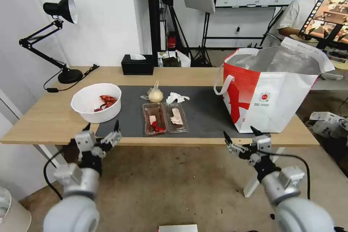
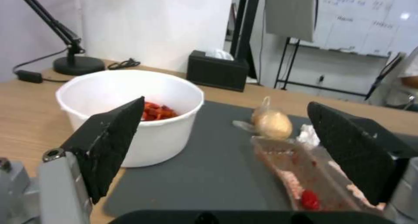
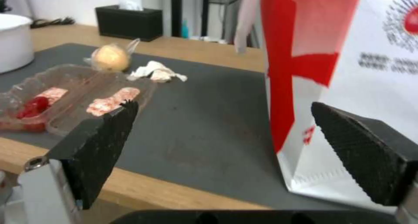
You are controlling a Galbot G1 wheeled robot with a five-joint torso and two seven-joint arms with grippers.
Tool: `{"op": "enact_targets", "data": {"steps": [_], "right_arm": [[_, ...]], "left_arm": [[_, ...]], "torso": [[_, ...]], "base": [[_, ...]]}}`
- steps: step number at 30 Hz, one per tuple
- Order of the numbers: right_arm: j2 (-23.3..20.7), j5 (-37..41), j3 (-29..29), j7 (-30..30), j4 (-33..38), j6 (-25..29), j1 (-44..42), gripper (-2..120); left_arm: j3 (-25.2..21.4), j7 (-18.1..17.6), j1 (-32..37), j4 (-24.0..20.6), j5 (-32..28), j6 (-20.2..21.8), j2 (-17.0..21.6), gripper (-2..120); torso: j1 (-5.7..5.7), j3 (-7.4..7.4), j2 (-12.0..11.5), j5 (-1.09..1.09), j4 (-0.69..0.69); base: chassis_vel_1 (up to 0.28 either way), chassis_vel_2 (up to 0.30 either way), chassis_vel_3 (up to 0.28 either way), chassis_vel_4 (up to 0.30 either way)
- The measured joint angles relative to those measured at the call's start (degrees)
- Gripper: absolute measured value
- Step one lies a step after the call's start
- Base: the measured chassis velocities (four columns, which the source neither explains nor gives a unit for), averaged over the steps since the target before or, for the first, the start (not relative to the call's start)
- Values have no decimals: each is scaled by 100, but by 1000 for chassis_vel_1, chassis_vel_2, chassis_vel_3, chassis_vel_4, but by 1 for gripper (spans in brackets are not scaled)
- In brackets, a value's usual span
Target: Pick up the trash from the table and place it into the takeout bag.
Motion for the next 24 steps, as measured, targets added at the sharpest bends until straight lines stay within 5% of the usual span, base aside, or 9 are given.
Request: {"op": "enact_targets", "data": {"steps": [5,19,24], "right_arm": [[-637,638,25,12,-5,-302,409,100],[-323,1144,-410,179,-152,123,486,100],[77,3452,-1087,1678,52,133,727,100]], "left_arm": [[65,58,-19,80,-12,-101,-10,100],[114,204,59,150,34,-114,-61,100],[105,260,112,123,35,-109,-38,100]], "torso": [[0,0,0,-5,2],[-1,-1,0,-1,0],[-1,-1,1,-1,0]], "base": [[0,0,0,0],[0,0,0,0],[0,0,0,0]]}}
